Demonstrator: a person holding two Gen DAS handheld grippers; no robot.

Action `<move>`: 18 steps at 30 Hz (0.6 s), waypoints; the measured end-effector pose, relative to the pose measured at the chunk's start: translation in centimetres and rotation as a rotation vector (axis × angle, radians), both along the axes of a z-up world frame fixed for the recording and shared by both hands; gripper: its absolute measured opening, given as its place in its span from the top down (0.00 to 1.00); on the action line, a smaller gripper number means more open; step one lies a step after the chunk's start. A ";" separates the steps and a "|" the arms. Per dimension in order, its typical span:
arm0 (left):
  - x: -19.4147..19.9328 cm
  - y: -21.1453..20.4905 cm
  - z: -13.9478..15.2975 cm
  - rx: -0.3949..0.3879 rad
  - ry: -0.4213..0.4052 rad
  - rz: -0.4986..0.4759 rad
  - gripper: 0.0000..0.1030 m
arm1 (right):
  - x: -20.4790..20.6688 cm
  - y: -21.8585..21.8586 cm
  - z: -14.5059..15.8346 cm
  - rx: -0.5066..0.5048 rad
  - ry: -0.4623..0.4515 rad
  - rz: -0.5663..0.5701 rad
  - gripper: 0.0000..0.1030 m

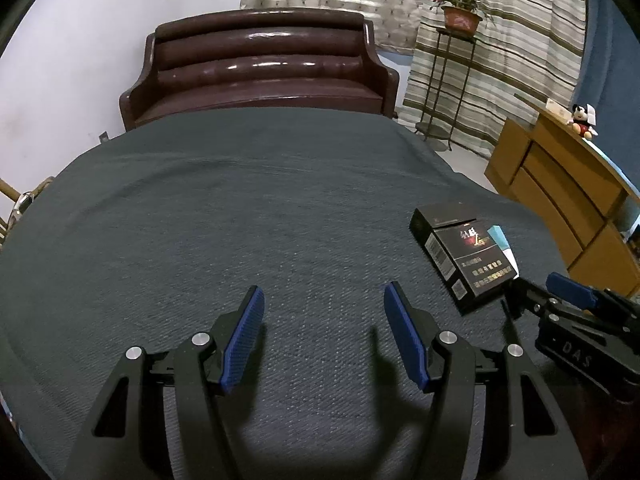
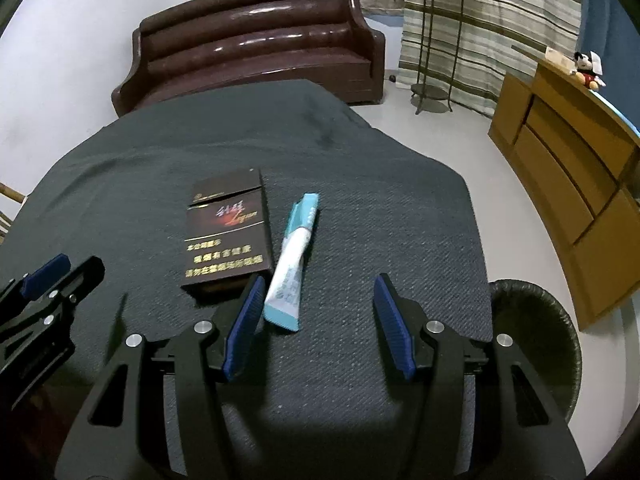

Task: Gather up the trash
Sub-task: 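Move both open tools back over the box and tube on the table, then grasp the white-and-blue tube with the right tool while the left tool grasps the black box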

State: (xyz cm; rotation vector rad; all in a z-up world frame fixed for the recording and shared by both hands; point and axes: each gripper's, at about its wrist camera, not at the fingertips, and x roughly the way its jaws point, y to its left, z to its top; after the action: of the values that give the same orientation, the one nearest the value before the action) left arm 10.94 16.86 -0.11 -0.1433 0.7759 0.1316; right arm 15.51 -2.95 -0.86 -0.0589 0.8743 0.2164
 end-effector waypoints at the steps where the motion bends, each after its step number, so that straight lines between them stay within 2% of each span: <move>1: 0.1 0.0 0.0 -0.001 0.001 -0.002 0.41 | 0.1 -0.1 0.0 0.000 0.000 -0.003 0.46; 15: 0.7 -0.1 -0.2 -0.006 0.015 -0.016 0.40 | 1.3 0.3 -0.3 -0.016 0.023 0.018 0.48; 16: 0.7 -0.1 -0.2 -0.007 0.015 -0.017 0.40 | 1.5 0.4 -0.3 -0.021 0.026 0.029 0.49; 18: 0.8 -0.1 -0.2 -0.008 0.017 -0.019 0.40 | 1.6 0.8 -0.5 -0.032 0.038 0.051 0.58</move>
State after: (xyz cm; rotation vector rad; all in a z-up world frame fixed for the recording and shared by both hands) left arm 11.71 16.72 -0.35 -0.1424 0.7948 0.1118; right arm 17.11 -2.11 -1.40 -0.1072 0.9151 0.2517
